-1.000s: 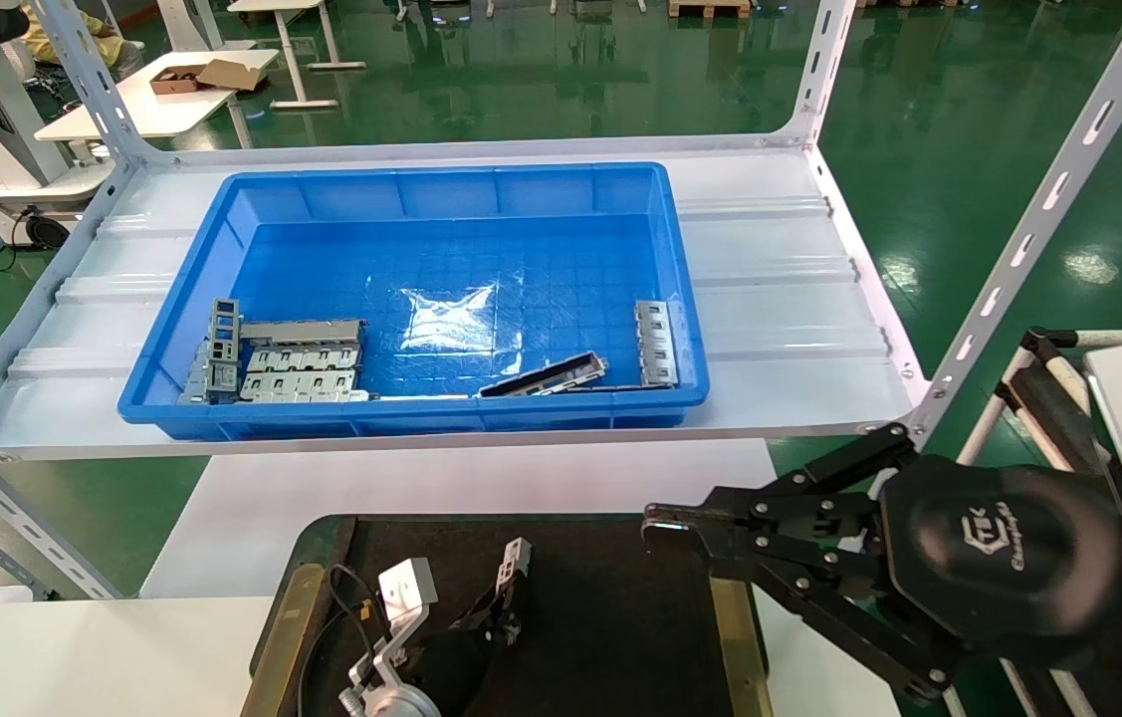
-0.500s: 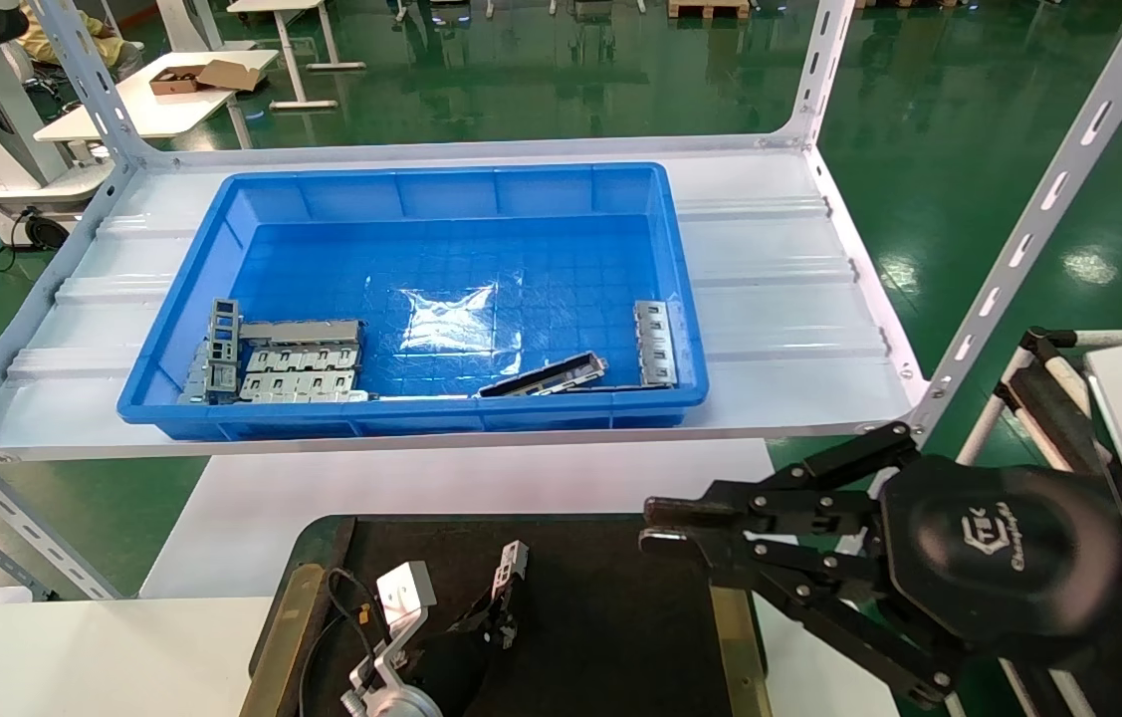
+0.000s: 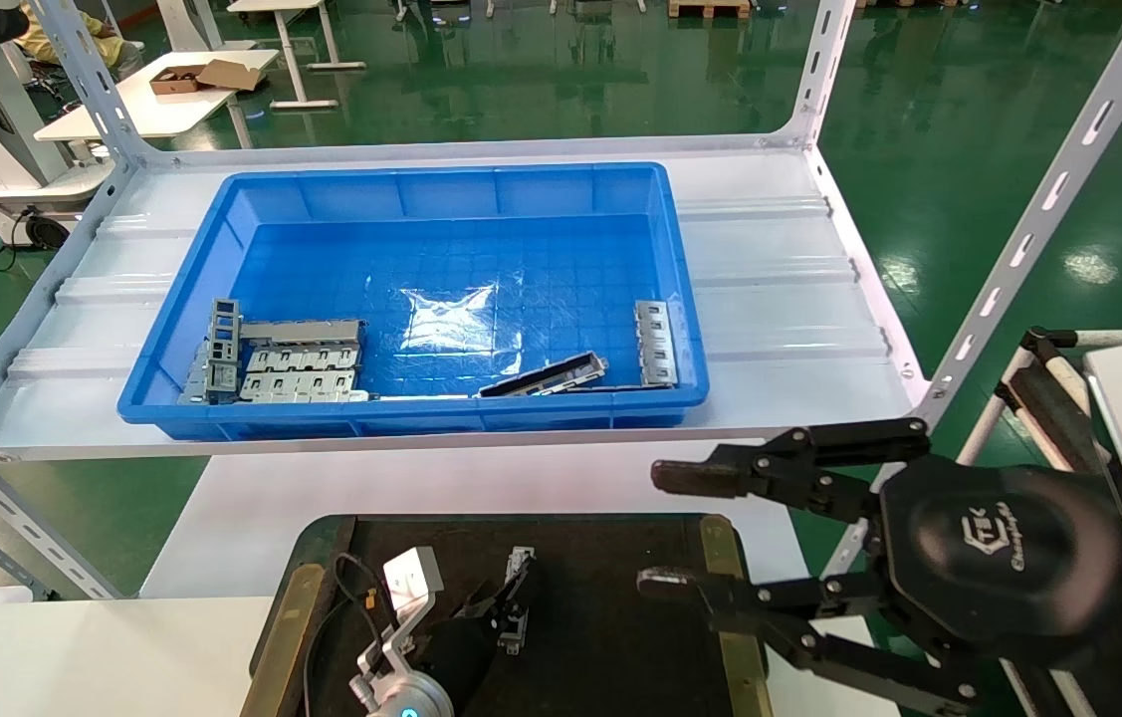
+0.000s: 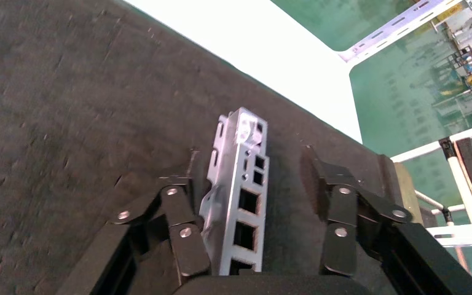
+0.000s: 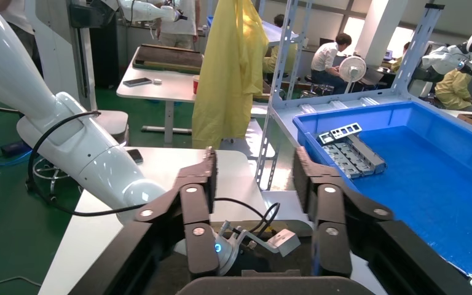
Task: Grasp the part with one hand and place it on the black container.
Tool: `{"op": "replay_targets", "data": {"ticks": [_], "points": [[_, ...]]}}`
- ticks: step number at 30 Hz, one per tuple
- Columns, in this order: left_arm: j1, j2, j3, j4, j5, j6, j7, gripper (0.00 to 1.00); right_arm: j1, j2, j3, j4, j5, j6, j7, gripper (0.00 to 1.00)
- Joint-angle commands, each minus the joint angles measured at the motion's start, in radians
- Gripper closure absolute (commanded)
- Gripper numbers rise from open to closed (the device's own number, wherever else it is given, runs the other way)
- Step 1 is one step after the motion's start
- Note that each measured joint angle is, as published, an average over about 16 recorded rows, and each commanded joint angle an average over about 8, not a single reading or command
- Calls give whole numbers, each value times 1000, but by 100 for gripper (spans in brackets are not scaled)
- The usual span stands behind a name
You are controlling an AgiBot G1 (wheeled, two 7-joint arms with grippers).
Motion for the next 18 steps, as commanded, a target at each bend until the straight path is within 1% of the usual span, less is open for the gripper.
{"op": "replay_targets", "data": {"ticks": [1, 5, 11, 14, 18], "points": [[-5, -3, 13, -9, -19, -12, 16, 0, 0, 0, 0, 0, 0, 0, 0, 0], [-22, -58, 57, -61, -60, 14, 57, 0, 0, 0, 0, 0, 0, 0, 0, 0], [-51, -195, 131, -204, -105, 103, 96, 0, 0, 0, 0, 0, 0, 0, 0, 0], [-62, -261, 157, -286, -112, 140, 105, 0, 0, 0, 0, 0, 0, 0, 0, 0], [-74, -330, 175, -380, -102, 184, 122, 0, 0, 0, 0, 0, 0, 0, 0, 0]]}}
